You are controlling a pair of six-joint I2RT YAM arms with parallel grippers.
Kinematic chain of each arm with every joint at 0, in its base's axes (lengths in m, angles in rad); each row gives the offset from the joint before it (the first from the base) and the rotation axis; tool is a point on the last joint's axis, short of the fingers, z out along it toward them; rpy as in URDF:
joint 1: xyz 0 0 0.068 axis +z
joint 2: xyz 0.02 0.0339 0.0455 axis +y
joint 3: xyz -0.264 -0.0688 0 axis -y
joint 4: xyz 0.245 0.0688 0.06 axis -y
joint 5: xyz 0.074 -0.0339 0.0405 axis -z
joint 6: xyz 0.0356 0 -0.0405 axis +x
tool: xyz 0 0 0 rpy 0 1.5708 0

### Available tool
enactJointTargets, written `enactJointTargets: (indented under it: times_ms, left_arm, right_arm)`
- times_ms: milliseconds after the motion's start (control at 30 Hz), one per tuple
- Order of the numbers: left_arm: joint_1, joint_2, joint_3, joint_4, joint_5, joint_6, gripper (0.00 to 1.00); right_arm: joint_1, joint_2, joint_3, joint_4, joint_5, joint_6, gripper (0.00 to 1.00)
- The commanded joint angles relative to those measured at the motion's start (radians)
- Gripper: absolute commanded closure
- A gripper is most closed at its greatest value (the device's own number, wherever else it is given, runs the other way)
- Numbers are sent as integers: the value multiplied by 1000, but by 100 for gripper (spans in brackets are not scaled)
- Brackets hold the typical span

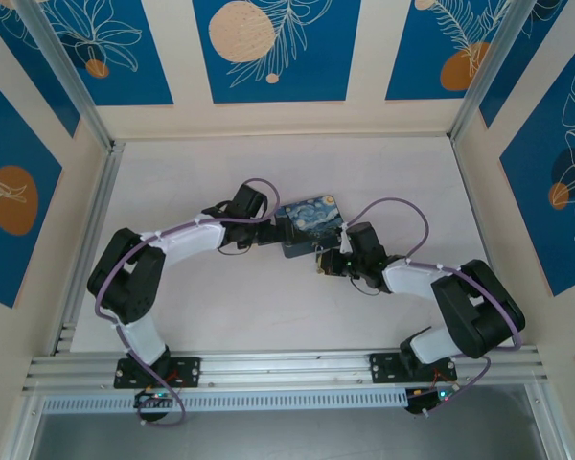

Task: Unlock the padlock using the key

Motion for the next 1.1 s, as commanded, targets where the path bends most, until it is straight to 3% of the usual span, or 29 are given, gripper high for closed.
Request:
enactJointTargets:
  times_ms: [0,367,667,833,1067]
  left_arm:
    - [-5,-10,2,-23,-53,18,0]
    - [-77,15,6,-48,-217,28,0]
    - [-95,21,-27,-11,-234,7,0]
    - [-95,22,-33,2,-223,8,0]
    - [-94,30,-33,15,-200,-3,0]
  right_arm:
    - [-14,-26,-31,1,-22,60,100]
    - [-49,-40,-89,66,-48,207,100]
    - [-52,-49,-112,114,-52,271,100]
    - [-51,-67,-141,169,-44,249,77]
    - [-12,-51,-133,218,-7,256,74]
